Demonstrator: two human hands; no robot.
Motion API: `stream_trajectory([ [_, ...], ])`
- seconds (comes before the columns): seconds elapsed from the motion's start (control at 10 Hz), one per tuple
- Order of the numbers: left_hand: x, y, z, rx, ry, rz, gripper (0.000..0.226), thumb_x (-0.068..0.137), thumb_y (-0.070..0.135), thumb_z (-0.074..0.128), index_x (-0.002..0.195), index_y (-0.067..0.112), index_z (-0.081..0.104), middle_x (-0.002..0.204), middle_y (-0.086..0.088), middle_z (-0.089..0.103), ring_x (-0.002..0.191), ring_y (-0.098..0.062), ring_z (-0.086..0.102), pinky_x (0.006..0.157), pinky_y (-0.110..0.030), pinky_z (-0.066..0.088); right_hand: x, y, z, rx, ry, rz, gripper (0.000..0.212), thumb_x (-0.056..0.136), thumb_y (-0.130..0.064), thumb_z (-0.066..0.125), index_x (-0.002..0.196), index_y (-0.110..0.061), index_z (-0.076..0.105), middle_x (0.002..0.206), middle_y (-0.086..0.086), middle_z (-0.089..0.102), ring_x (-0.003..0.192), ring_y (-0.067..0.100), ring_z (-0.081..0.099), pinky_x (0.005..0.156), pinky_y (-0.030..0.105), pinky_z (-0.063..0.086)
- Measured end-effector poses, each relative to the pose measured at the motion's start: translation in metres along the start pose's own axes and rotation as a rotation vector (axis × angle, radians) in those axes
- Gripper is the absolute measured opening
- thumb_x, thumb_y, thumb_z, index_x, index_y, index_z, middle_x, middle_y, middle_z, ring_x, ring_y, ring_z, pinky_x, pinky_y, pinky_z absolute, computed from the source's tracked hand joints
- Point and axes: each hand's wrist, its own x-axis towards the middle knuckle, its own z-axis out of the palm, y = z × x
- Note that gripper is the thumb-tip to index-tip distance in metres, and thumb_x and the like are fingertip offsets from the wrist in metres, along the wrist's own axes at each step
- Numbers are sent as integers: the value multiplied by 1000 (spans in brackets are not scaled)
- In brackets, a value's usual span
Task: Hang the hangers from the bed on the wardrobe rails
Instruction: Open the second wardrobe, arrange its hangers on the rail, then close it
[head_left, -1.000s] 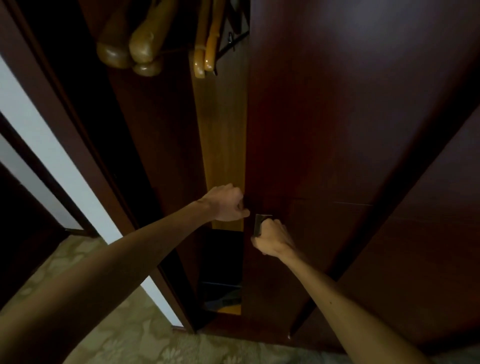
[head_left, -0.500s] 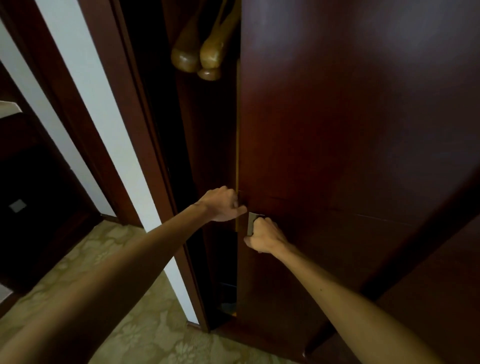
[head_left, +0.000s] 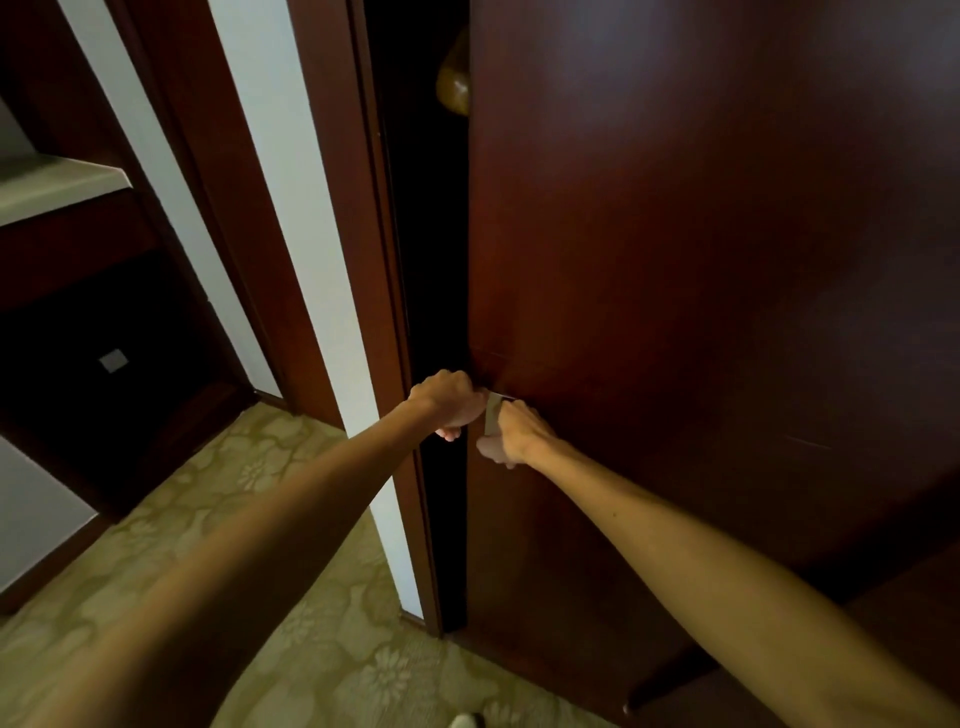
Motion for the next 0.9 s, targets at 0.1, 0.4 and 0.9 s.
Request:
stream_trajectory([
  [0.1, -1, -3, 0, -75, 9, -82, 56, 104, 40, 36, 72, 6, 66, 53, -4, 66, 43, -13, 66, 45, -22, 51, 4, -13, 1, 7, -12, -32, 28, 103, -8, 46, 130, -5, 52, 111, 19, 68, 85, 37, 69, 73, 30, 59],
  [0.4, -2, -1, 1, -137, 141, -145, 38, 99, 42, 54, 83, 9, 64, 65, -1, 59, 59, -17, 66, 55, -27, 54, 53, -14, 28, -185, -73, -68, 57, 82, -19, 77, 133, -2, 59, 125, 16, 68, 116, 34, 64, 95, 41, 51],
  [0.9, -12, -1, -40, -323, 22, 71, 25, 96, 19, 57, 82, 4, 71, 77, -8, 76, 57, -16, 69, 56, -24, 58, -68, 42, -62, 150, 70, -177, 28, 93, -14, 64, 120, -20, 70, 91, -8, 75, 65, 6, 73, 59, 14, 51],
])
